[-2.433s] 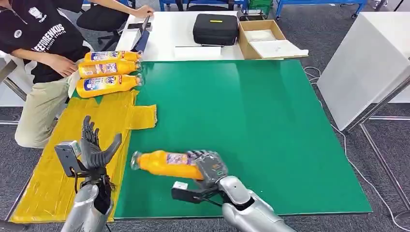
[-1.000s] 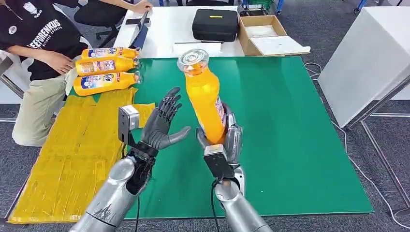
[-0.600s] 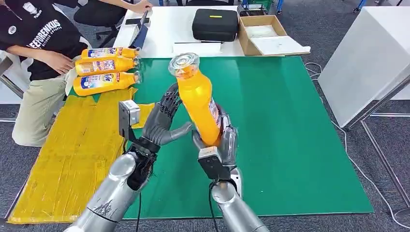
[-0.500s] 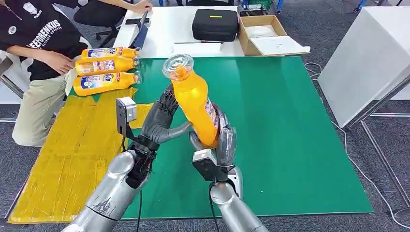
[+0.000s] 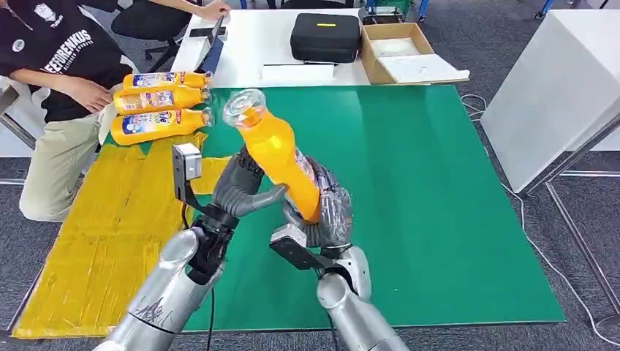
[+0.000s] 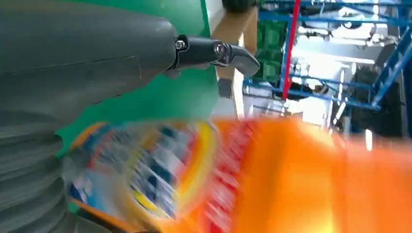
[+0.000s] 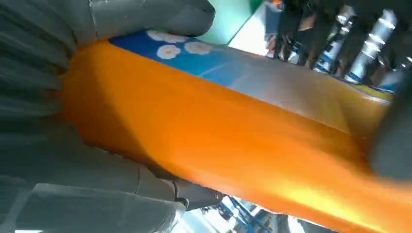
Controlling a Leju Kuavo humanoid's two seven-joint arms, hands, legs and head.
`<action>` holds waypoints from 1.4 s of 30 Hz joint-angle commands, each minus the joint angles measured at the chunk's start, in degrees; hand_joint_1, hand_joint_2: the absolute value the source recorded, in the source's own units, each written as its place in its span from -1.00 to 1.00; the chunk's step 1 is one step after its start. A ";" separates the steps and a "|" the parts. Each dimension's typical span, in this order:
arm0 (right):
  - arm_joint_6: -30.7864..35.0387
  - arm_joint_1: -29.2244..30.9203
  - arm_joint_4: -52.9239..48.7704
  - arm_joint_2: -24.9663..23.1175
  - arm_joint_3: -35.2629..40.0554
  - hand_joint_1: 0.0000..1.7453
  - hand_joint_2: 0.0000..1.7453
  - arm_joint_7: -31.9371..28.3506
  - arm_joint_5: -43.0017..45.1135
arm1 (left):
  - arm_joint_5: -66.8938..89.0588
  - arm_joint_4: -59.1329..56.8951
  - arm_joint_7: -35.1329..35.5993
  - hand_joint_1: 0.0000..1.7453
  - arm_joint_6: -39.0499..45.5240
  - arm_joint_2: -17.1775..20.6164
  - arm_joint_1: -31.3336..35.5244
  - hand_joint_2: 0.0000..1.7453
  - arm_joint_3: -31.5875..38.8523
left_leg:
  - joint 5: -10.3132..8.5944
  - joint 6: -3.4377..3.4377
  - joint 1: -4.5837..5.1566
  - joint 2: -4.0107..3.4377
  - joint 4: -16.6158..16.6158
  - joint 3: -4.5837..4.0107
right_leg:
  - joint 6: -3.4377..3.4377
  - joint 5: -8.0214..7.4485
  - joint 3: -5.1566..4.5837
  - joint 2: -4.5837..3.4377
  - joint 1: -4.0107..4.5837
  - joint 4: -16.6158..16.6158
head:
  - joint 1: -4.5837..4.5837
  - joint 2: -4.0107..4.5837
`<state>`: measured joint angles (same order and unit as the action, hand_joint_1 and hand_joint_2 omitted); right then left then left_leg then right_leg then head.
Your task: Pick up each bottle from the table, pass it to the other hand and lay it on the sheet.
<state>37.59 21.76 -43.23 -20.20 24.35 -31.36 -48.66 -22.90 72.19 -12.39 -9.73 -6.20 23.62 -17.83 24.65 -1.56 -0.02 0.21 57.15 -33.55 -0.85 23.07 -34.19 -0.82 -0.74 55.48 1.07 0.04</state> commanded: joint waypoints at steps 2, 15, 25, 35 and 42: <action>2.41 -0.73 2.65 0.20 1.95 1.00 1.00 5.10 -9.22 | -0.66 -1.40 0.90 -1.00 -0.26 -3.07 3.79 1.00 1.44 | 0.12 0.18 -0.02 0.11 0.01 0.28 | 0.11 0.15 0.34 0.24 0.03 -0.01 | 0.00 0.00; 2.41 1.35 5.79 0.20 1.16 1.00 1.00 5.45 -9.09 | -0.82 0.19 0.96 -1.00 -0.54 -3.01 2.61 1.00 2.62 | 0.06 0.13 -0.02 0.09 0.00 0.14 | 0.08 0.09 0.21 0.17 0.02 -0.01 | 0.02 -0.02; 2.41 1.01 4.20 0.20 1.92 1.00 1.00 5.60 -8.41 | -0.44 -0.63 0.68 1.00 -1.13 -2.94 2.15 1.00 2.65 | 0.06 0.13 -0.01 0.08 -0.03 0.15 | 0.08 0.09 0.23 0.16 0.02 -0.03 | 0.02 -0.02; 2.41 1.25 3.45 0.20 1.03 1.00 1.00 4.66 -7.33 | -0.30 -0.55 0.23 1.00 -1.68 -3.47 1.59 1.00 3.61 | 0.03 0.08 0.00 0.06 -0.02 0.07 | 0.05 0.05 0.13 0.12 0.01 -0.02 | 0.02 0.00; 2.41 2.18 4.24 0.20 2.49 1.00 1.00 2.32 -1.57 | -0.20 -0.33 0.08 1.00 -1.57 -3.33 1.84 1.00 5.11 | 0.02 0.08 -0.01 0.01 -0.01 0.04 | 0.05 0.02 0.09 0.06 0.02 -0.01 | 0.00 0.00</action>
<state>37.62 22.13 -41.77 -20.46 24.35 -27.32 -54.51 -23.26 73.57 -12.35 -11.13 -9.46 23.23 -14.40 24.65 -1.56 -0.02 0.22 57.15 -33.58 -0.85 23.06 -34.19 -0.82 -0.74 55.49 1.07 0.04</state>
